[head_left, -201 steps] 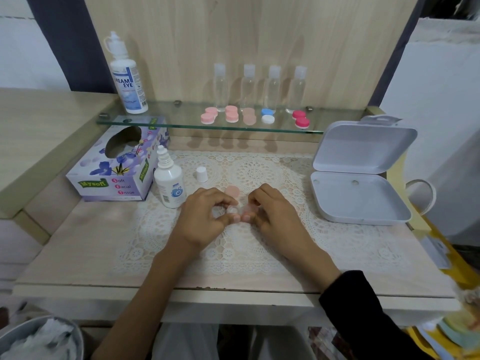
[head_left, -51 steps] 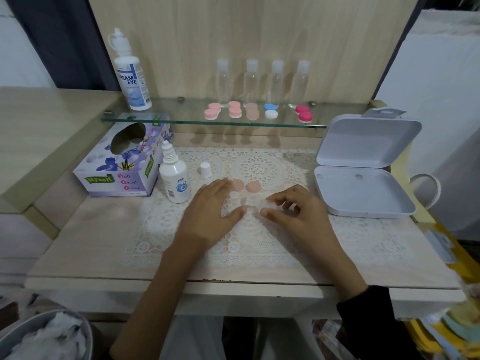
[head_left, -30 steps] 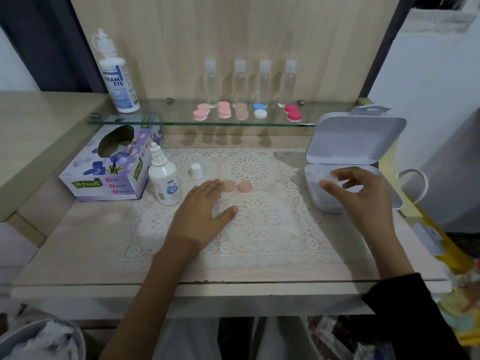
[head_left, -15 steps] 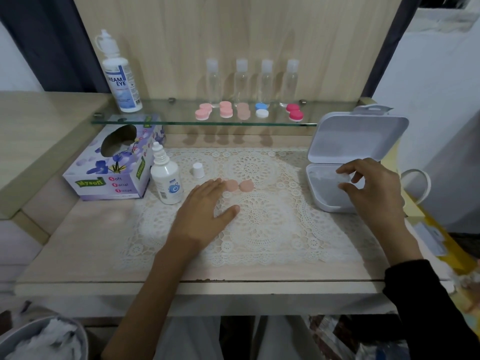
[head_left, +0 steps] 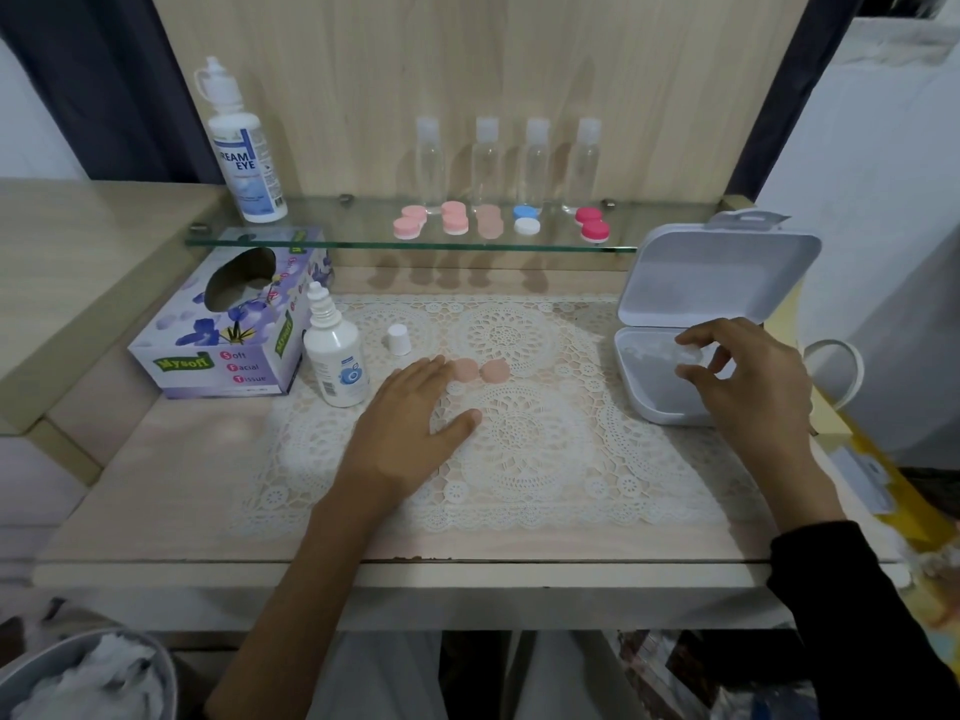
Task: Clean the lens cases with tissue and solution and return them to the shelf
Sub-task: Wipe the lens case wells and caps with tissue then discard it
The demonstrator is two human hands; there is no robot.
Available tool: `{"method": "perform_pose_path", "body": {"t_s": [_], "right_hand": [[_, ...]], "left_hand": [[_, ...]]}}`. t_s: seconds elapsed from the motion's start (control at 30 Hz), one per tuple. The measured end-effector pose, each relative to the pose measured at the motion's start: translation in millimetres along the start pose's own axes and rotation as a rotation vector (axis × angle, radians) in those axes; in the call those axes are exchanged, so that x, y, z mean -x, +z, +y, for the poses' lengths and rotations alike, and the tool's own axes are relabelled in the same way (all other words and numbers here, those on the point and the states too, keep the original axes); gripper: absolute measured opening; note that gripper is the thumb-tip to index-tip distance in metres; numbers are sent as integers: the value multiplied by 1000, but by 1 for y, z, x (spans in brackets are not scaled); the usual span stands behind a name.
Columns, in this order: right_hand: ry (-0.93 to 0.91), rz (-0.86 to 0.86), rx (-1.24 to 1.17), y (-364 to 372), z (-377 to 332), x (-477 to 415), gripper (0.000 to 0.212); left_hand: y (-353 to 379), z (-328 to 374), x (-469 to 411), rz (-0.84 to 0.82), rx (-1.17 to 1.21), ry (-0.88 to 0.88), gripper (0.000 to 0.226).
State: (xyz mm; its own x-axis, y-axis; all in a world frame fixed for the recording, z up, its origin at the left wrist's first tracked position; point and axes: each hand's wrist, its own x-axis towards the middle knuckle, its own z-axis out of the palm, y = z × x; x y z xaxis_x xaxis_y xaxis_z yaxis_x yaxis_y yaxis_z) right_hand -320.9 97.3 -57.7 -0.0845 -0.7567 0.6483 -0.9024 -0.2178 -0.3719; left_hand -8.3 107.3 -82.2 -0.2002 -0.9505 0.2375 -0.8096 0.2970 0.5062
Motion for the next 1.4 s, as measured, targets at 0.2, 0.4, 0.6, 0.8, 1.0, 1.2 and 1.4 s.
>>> {"method": "perform_pose_path", "body": {"t_s": [0.2,0.4,0.6,0.8,1.0,1.2,1.4], "right_hand": [[5,13,-6,1,-1,1,26],[33,11,-3,3,0,1,26],[16,18,3,2,-1,1,26],[82,23,-62,2,-5,3,27],[164,2,-374,9,-41,6,25],[105,-293,-525,38,-85,18,20],[19,-433,-439,62,-100,29,36]], "left_hand": [[0,0,0,0,4,0,64],[1,-1,0,2,-1,1,64],[0,0,0,2,-7,2,63],[1,0,0,8,-3,6,63],[1,0,0,11,-3,5,65],[2,-4,-1,43,74,3,63],[-1,-2,0,106,176,2,61]]}}
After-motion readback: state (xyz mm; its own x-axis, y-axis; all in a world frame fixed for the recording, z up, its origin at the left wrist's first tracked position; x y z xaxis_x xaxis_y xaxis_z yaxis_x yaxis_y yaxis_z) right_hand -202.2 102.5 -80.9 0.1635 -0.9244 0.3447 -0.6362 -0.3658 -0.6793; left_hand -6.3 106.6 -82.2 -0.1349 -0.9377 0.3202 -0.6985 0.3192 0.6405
